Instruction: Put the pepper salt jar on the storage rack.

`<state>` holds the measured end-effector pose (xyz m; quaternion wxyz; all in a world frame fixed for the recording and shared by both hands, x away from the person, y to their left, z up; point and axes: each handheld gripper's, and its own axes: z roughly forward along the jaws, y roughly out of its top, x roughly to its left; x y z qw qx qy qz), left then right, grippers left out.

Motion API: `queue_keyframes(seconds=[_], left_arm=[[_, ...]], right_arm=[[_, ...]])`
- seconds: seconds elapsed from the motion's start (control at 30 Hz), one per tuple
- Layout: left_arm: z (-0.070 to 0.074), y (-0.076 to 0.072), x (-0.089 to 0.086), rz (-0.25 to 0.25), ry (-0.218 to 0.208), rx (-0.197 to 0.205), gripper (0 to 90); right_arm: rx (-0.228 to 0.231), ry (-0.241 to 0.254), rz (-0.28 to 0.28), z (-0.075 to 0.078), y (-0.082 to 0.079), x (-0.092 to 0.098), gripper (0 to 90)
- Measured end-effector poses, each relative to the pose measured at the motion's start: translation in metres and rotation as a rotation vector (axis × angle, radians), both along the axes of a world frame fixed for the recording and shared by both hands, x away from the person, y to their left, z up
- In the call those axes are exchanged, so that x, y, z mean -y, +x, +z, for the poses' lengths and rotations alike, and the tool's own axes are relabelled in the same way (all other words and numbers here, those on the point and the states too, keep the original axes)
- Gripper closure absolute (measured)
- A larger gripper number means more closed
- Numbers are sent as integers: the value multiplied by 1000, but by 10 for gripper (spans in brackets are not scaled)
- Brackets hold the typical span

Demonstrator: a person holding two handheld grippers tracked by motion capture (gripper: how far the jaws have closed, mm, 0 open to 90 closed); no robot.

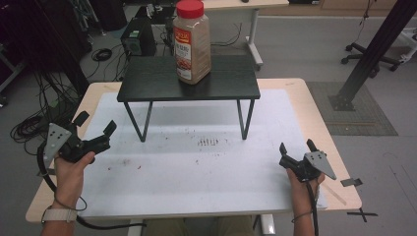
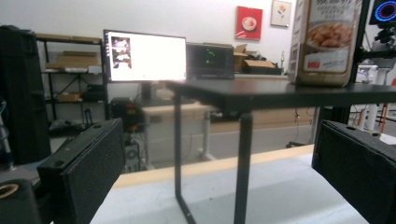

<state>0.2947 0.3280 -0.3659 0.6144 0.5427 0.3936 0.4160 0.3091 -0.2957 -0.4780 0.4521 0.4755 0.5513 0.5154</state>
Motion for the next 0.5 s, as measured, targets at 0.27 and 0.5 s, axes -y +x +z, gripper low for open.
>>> queue_keyframes(seconds=[0.27, 0.5], left_arm=[[-27, -2, -5, 21, 3, -39, 29], [-52, 1, -8, 48, 20, -81, 27]], right_arm=[[-1, -1, -4, 0, 0, 0, 49], [-3, -2, -7, 0, 0, -1, 49]])
